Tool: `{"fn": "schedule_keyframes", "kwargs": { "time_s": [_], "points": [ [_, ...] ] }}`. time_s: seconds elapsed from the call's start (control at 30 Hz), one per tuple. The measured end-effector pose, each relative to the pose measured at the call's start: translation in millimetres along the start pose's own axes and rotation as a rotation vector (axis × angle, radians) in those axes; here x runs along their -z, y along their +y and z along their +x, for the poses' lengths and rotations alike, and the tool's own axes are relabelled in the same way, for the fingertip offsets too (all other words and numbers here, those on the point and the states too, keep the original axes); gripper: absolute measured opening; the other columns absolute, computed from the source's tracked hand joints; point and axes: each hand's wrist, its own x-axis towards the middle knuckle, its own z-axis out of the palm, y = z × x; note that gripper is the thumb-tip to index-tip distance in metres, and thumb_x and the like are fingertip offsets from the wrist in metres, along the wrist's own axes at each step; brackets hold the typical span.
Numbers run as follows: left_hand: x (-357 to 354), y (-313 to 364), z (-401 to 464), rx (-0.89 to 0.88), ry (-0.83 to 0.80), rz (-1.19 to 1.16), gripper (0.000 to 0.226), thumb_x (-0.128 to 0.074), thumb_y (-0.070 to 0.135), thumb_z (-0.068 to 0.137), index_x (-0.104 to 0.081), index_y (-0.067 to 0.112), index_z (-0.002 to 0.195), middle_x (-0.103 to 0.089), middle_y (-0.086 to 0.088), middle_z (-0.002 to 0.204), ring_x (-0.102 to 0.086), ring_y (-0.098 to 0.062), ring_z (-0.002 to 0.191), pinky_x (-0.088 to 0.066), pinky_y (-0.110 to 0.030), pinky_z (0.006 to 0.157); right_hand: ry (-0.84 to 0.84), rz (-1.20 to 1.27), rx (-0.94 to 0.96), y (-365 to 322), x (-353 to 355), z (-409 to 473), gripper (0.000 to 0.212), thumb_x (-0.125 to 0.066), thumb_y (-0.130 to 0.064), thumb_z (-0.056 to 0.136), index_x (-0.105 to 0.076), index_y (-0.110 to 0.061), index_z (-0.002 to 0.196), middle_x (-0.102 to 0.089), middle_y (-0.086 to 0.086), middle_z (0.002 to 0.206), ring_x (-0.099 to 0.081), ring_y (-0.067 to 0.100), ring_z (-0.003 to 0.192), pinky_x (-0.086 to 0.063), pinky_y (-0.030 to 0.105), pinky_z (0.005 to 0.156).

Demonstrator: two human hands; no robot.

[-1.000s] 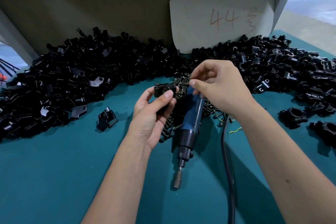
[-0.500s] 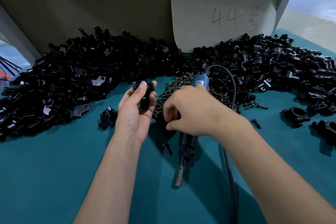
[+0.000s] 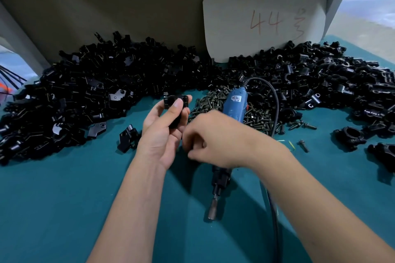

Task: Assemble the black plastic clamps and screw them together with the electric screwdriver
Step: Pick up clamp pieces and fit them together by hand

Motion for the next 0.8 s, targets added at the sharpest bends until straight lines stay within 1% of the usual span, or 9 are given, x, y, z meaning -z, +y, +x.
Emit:
{"fn": "schedule_keyframes", "kwargs": {
  "time_s": [0.07, 0.13, 0.2, 0.27, 0.37, 0.47, 0.57, 0.63, 0.8],
  "points": [
    [0, 0, -1, 0.027, -0.04, -0.002, 0.046, -0.076, 0.013, 0.08, -0.059, 0.003, 0.121, -0.078, -0.011, 0.107, -0.071, -0.008, 0.078, -0.058, -0.018, 0.071, 0.174, 0.173, -0.011, 15, 8, 0, 0.009, -0.075, -0.018, 0.091, -0.081, -0.022, 0.097, -0.072, -0.01, 0.081, -0.061, 0.007, 0.073, -0.043, 0.015, 0.072],
    [-1, 1, -1, 0.049, -0.075, -0.021, 0.037, -0.075, 0.011, 0.079, -0.06, 0.004, 0.112, -0.078, -0.011, 0.104, -0.073, -0.01, 0.082, -0.057, -0.016, 0.072, 0.448, 0.328, -0.046, 29, 14, -2, 0.007, -0.077, -0.018, 0.092, -0.082, -0.021, 0.095, -0.075, -0.01, 0.081, -0.065, 0.005, 0.073, -0.045, 0.014, 0.072],
    [-3, 0, -3, 0.067, -0.085, 0.003, 0.041, -0.077, 0.011, 0.077, -0.06, 0.003, 0.114, -0.077, -0.01, 0.102, -0.07, -0.01, 0.077, -0.057, -0.015, 0.071, 0.685, 0.453, -0.094, 40, 14, -4, 0.006, -0.077, -0.017, 0.093, -0.082, -0.02, 0.094, -0.075, -0.012, 0.081, -0.067, 0.002, 0.075, -0.047, 0.012, 0.072],
    [-4, -1, -4, 0.083, -0.102, 0.036, 0.048, -0.078, 0.012, 0.077, -0.059, 0.003, 0.12, -0.076, -0.01, 0.103, -0.068, -0.01, 0.074, -0.057, -0.016, 0.069, 0.798, 0.539, -0.132, 46, 12, -3, 0.007, -0.076, -0.018, 0.094, -0.082, -0.021, 0.097, -0.075, -0.013, 0.083, -0.069, 0.003, 0.078, -0.051, 0.014, 0.074],
    [-4, -4, -5, 0.108, -0.162, 0.095, 0.044, -0.078, 0.011, 0.079, -0.061, 0.004, 0.119, -0.073, -0.01, 0.104, -0.068, -0.011, 0.077, -0.057, -0.016, 0.068, 0.816, 0.591, -0.137, 48, 8, -1, 0.008, -0.076, -0.018, 0.094, -0.082, -0.021, 0.098, -0.076, -0.012, 0.084, -0.071, 0.004, 0.081, -0.052, 0.016, 0.075],
    [-6, -7, -7, 0.13, -0.205, 0.122, 0.034, -0.078, 0.011, 0.08, -0.065, 0.008, 0.111, -0.073, -0.004, 0.095, -0.068, -0.012, 0.077, -0.058, -0.017, 0.068, 0.756, 0.603, -0.126, 47, 4, 0, 0.007, -0.077, -0.017, 0.094, -0.082, -0.02, 0.098, -0.077, -0.011, 0.084, -0.071, 0.004, 0.081, -0.053, 0.017, 0.076],
    [-8, -10, -8, 0.139, -0.203, 0.131, 0.031, -0.08, 0.011, 0.077, -0.068, 0.01, 0.106, -0.074, -0.003, 0.091, -0.068, -0.012, 0.075, -0.058, -0.017, 0.066, 0.712, 0.586, -0.111, 50, 5, -1, 0.006, -0.078, -0.016, 0.093, -0.082, -0.02, 0.095, -0.076, -0.012, 0.08, -0.069, 0.001, 0.075, -0.049, 0.011, 0.07],
    [-8, -11, -8, 0.142, -0.2, 0.121, 0.035, -0.079, 0.011, 0.077, -0.067, 0.008, 0.11, -0.074, -0.004, 0.093, -0.068, -0.012, 0.074, -0.057, -0.016, 0.066, 0.688, 0.556, -0.089, 54, 7, -2, 0.006, -0.078, -0.016, 0.092, -0.082, -0.021, 0.093, -0.075, -0.012, 0.077, -0.067, -0.001, 0.071, -0.047, 0.01, 0.068],
    [-7, -13, -7, 0.146, -0.208, 0.088, 0.039, -0.081, 0.012, 0.078, -0.068, 0.007, 0.114, -0.074, -0.005, 0.098, -0.067, -0.01, 0.075, -0.057, -0.016, 0.068, 0.592, 0.631, -0.056, 57, 5, -1, 0.009, -0.078, -0.018, 0.093, -0.082, -0.025, 0.089, -0.076, -0.009, 0.08, -0.069, 0.004, 0.075, -0.051, 0.019, 0.072]
  ]
}}
